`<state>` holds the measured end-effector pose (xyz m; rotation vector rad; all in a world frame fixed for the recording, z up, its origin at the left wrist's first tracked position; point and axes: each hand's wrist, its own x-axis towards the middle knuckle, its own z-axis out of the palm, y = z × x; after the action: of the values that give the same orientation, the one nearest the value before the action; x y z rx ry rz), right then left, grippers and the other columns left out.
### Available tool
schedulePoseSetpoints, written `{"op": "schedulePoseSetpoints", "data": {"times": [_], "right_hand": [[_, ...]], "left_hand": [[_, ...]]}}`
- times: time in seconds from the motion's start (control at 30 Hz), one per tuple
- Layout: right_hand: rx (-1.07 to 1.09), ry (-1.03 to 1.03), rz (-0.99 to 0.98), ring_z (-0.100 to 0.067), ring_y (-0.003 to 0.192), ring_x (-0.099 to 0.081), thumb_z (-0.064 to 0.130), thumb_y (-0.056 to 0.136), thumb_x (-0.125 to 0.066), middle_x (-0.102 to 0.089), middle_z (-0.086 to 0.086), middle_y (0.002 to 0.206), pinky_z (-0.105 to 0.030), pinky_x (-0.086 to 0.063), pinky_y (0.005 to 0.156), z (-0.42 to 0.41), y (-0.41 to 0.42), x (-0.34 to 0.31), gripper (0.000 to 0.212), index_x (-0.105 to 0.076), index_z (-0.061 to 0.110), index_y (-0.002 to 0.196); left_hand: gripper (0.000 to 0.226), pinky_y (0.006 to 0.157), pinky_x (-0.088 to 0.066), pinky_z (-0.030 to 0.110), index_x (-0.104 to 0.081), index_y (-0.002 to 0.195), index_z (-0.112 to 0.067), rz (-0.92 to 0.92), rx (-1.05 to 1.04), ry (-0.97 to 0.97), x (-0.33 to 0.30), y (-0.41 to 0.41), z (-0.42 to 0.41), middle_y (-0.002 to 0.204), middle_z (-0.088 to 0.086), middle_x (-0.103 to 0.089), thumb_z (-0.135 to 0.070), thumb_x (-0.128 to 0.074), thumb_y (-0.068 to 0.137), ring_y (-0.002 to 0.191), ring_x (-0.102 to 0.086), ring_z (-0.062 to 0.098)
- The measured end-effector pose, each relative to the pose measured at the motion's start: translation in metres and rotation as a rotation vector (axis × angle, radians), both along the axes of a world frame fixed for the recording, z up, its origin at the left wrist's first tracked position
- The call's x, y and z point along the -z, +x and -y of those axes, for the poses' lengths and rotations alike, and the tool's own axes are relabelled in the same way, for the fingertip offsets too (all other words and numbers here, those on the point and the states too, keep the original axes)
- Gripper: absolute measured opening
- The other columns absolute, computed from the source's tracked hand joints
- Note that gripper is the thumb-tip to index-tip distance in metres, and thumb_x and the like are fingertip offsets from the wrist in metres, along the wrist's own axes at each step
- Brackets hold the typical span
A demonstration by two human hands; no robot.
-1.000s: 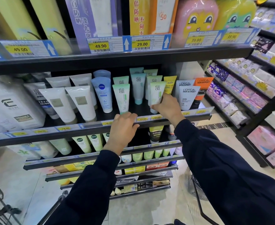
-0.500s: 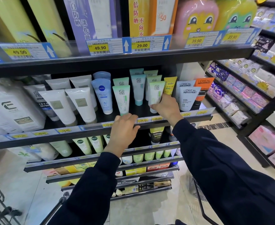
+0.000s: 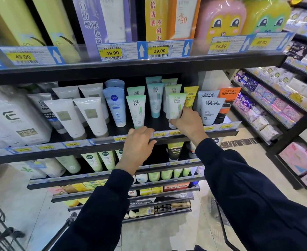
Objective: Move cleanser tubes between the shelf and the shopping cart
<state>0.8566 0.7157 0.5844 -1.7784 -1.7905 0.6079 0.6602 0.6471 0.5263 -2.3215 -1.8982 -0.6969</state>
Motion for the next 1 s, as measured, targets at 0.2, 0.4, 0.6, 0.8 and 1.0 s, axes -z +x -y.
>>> {"op": "schedulePoseSetpoints", "data": {"times": [0.2, 0.4, 0.6, 0.8, 1.0], "right_hand": [[0.007, 0.01, -0.004, -0.033, 0.113, -0.066, 0.034, 0.085, -0.079, -0.071, -0.007, 0.122, -0.035, -0.049, 0.081, 0.004, 0.0, 0.0, 0.043, -0.065, 0.015, 0.121], [0.001, 0.01, -0.007, -0.031, 0.11, -0.067, 0.032, 0.087, -0.079, -0.072, -0.005, 0.119, -0.033, -0.046, 0.078, 0.008, 0.001, 0.0, 0.038, -0.065, 0.015, 0.117], [-0.024, 0.017, -0.019, -0.027, 0.109, -0.069, 0.037, 0.085, -0.08, -0.074, -0.002, 0.119, -0.036, -0.054, 0.086, 0.013, 0.007, -0.001, 0.043, -0.065, 0.018, 0.121], [-0.106, 0.176, 0.183, -0.035, 0.105, -0.068, 0.033, 0.099, -0.062, -0.072, -0.012, 0.117, -0.044, -0.057, 0.084, 0.05, 0.027, 0.005, 0.042, -0.059, 0.01, 0.133], [-0.224, 0.381, 0.272, -0.031, 0.119, -0.065, 0.025, 0.096, -0.068, -0.069, -0.011, 0.129, -0.044, -0.053, 0.101, 0.113, 0.039, 0.02, 0.039, -0.067, 0.009, 0.131]], "left_hand": [[0.037, 0.096, -0.041, 0.038, -0.065, 0.127, -0.018, 0.001, -0.006, -0.024, 0.001, 0.0, 0.0, 0.116, 0.0, -0.068, -0.032, -0.072, 0.093, 0.101, -0.062, 0.027], [0.037, 0.098, -0.043, 0.039, -0.065, 0.127, -0.018, 0.006, -0.013, -0.046, -0.002, 0.002, 0.002, 0.115, 0.001, -0.067, -0.032, -0.071, 0.094, 0.101, -0.061, 0.028], [0.038, 0.101, -0.043, 0.04, -0.063, 0.13, -0.018, 0.004, -0.038, -0.088, -0.008, 0.005, 0.006, 0.117, 0.001, -0.066, -0.032, -0.069, 0.095, 0.106, -0.06, 0.03], [0.045, 0.11, -0.041, 0.041, -0.059, 0.139, -0.013, 0.079, -0.073, -0.12, -0.023, 0.01, 0.022, 0.131, 0.006, -0.066, -0.03, -0.067, 0.098, 0.123, -0.057, 0.031], [0.044, 0.107, -0.047, 0.047, -0.06, 0.137, -0.008, 0.096, -0.264, -0.008, -0.031, 0.007, 0.086, 0.135, 0.012, -0.062, -0.028, -0.064, 0.099, 0.127, -0.056, 0.033]]}}
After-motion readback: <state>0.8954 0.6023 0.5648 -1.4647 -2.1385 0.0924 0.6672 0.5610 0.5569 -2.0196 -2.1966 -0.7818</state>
